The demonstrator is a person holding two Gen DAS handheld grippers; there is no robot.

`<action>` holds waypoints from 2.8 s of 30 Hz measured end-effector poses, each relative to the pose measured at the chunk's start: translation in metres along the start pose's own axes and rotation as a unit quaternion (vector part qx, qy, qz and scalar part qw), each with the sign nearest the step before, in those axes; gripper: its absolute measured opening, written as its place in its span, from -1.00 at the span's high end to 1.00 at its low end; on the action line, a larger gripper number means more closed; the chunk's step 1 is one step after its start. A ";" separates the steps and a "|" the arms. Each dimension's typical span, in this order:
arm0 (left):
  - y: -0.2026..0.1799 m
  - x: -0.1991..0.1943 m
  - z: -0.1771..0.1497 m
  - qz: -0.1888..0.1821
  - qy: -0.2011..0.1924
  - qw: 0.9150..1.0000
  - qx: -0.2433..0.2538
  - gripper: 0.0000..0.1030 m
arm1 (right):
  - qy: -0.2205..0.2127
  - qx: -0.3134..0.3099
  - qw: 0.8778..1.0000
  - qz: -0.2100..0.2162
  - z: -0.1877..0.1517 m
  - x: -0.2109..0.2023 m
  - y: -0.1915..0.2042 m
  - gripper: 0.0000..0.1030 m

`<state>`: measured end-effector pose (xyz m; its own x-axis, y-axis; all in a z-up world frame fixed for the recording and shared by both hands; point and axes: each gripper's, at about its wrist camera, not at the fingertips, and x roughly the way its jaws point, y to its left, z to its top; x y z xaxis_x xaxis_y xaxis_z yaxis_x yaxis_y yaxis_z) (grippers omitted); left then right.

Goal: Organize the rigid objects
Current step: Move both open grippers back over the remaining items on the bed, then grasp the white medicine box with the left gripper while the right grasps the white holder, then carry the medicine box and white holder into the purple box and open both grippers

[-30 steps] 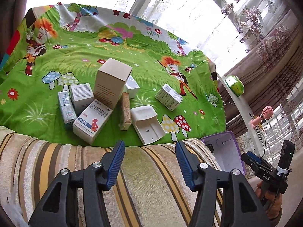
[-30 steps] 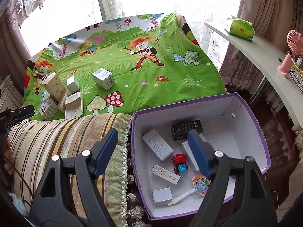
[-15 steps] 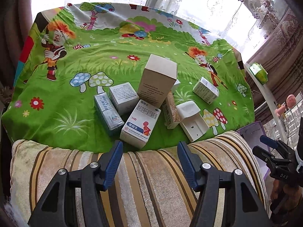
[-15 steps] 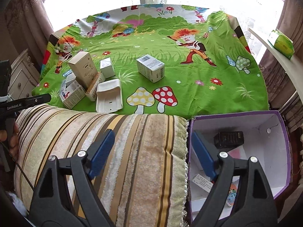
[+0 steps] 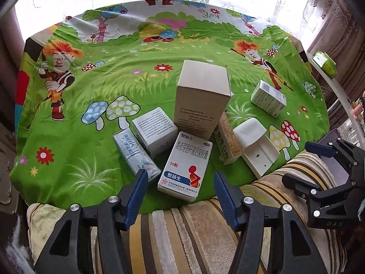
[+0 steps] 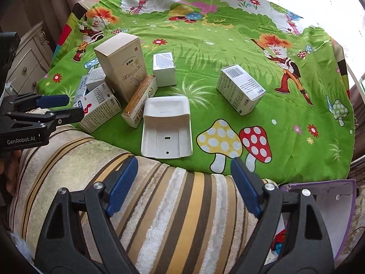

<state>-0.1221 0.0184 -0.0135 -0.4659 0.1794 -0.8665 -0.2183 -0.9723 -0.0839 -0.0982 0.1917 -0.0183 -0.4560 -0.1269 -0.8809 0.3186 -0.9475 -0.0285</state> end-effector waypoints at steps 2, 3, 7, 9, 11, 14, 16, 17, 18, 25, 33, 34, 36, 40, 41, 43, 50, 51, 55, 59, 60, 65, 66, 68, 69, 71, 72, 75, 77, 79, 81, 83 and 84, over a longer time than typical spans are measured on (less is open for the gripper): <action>-0.003 0.002 0.003 0.002 -0.002 1.000 0.013 -0.18 | 0.004 -0.016 1.000 -0.001 0.003 0.005 0.006 -0.65; -0.004 0.005 0.004 0.006 -0.002 1.000 0.018 -0.18 | 0.005 -0.021 1.000 -0.002 0.004 0.008 0.008 -0.65; -0.008 0.014 0.007 0.013 0.006 0.999 0.031 -0.17 | 0.019 -0.030 0.999 0.001 0.011 0.022 0.012 -0.65; -0.011 0.016 0.007 0.012 0.010 0.999 0.040 -0.17 | 0.025 -0.032 0.999 -0.001 0.014 0.028 0.012 -0.65; -0.014 0.019 0.005 0.014 0.015 0.999 0.047 -0.17 | 0.029 -0.035 0.999 -0.001 0.017 0.034 0.014 -0.65; -0.017 0.024 0.003 0.016 0.023 0.998 0.055 -0.15 | 0.035 -0.039 0.999 -0.002 0.021 0.041 0.017 -0.65; -0.020 0.025 0.003 0.018 0.023 0.998 0.060 -0.11 | 0.039 -0.040 0.998 -0.003 0.024 0.046 0.018 -0.65; -0.021 0.025 0.002 0.019 0.022 0.998 0.064 -0.05 | 0.040 -0.039 0.998 -0.003 0.025 0.048 0.018 -0.65; -0.023 0.025 0.001 0.018 0.022 0.997 0.067 0.04 | 0.040 -0.039 0.998 -0.002 0.026 0.049 0.018 -0.65; -0.024 0.031 -0.002 0.009 0.031 0.997 0.067 0.19 | 0.051 -0.030 0.998 0.005 0.030 0.063 0.015 -0.65; -0.028 0.024 -0.006 -0.010 0.016 0.998 0.068 0.20 | 0.041 -0.018 0.999 0.012 0.025 0.059 0.011 -0.31; -0.029 0.021 -0.007 -0.013 0.012 0.998 0.068 0.20 | 0.036 -0.018 0.999 0.011 0.024 0.056 0.011 -0.31; -0.033 0.015 -0.010 -0.014 0.004 0.998 0.068 0.20 | 0.027 -0.016 0.999 0.008 0.021 0.051 0.010 -0.30; -0.034 0.005 -0.013 -0.012 -0.008 0.998 0.057 0.20 | 0.006 -0.010 1.000 -0.003 0.017 0.040 0.008 -0.30; -0.033 0.003 -0.014 -0.013 -0.011 0.998 0.053 0.20 | 0.000 -0.008 1.000 -0.004 0.016 0.036 0.007 -0.30; -0.033 -0.002 -0.015 -0.013 -0.016 0.999 0.047 0.20 | -0.010 -0.005 1.000 -0.009 0.014 0.029 0.006 -0.30; -0.046 -0.024 -0.019 -0.007 -0.034 0.998 0.058 0.20 | -0.043 0.004 0.999 -0.013 0.013 0.009 -0.001 -0.30; -0.049 -0.026 -0.019 -0.006 -0.035 0.998 0.061 0.20 | -0.047 0.007 0.999 -0.014 0.012 0.006 -0.002 -0.30; -0.055 -0.034 -0.019 -0.012 -0.036 0.997 0.062 0.20 | -0.064 0.024 0.998 -0.008 0.006 -0.010 -0.010 -0.30; -0.066 -0.036 -0.019 -0.016 -0.035 0.997 0.070 0.20 | -0.075 0.036 0.996 -0.006 -0.005 -0.024 -0.017 -0.30; -0.069 -0.036 -0.019 -0.017 -0.035 0.997 0.071 0.20 | -0.077 0.038 0.996 -0.007 -0.007 -0.027 -0.018 -0.30; -0.088 -0.040 -0.021 -0.029 -0.037 0.996 0.081 0.20 | -0.087 0.053 0.995 -0.007 -0.024 -0.043 -0.029 -0.30; -0.091 -0.041 -0.022 -0.036 -0.036 0.995 0.081 0.20 | -0.089 0.058 0.994 -0.007 -0.027 -0.046 -0.033 -0.30; -0.100 -0.042 -0.023 -0.043 -0.036 0.995 0.085 0.20 | -0.093 0.066 0.993 -0.007 -0.034 -0.053 -0.039 -0.30; -0.104 -0.042 -0.023 -0.044 -0.037 0.994 0.088 0.20 | -0.094 0.070 0.993 -0.007 -0.038 -0.056 -0.042 -0.30; -0.113 -0.043 -0.025 -0.049 -0.037 0.994 0.094 0.20 | -0.096 0.078 0.992 -0.007 -0.046 -0.061 -0.049 -0.30; -0.118 -0.044 -0.025 -0.051 -0.037 0.993 0.097 0.20 | -0.096 0.083 0.992 -0.006 -0.050 -0.063 -0.053 -0.30; -0.132 -0.046 -0.025 -0.060 -0.038 0.992 0.107 0.20 | -0.100 0.101 0.990 -0.005 -0.063 -0.072 -0.067 -0.30; -0.142 -0.046 -0.026 -0.065 -0.038 0.990 0.116 0.20 | -0.104 0.110 0.988 -0.012 -0.072 -0.079 -0.077 -0.30; -0.152 -0.046 -0.027 -0.071 -0.038 0.989 0.124 0.20 | -0.105 0.124 0.987 -0.017 -0.082 -0.085 -0.089 -0.30; -0.162 -0.046 -0.027 -0.080 -0.035 0.987 0.133 0.20 | -0.106 0.138 0.984 -0.026 -0.092 -0.091 -0.102 -0.30; -0.171 -0.045 -0.027 -0.084 -0.035 0.986 0.139 0.20 | -0.105 0.154 0.982 -0.036 -0.103 -0.096 -0.118 -0.30; -0.175 -0.045 -0.026 -0.090 -0.033 0.985 0.141 0.20 | -0.105 0.163 0.980 -0.042 -0.108 -0.099 -0.125 -0.30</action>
<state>-0.0408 0.1767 0.0272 -0.4511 0.3637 -0.8150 -0.5275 -0.8453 -0.0853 -0.0031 0.3548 0.0209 -0.6412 -0.0696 -0.7642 0.0054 -0.9963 0.0862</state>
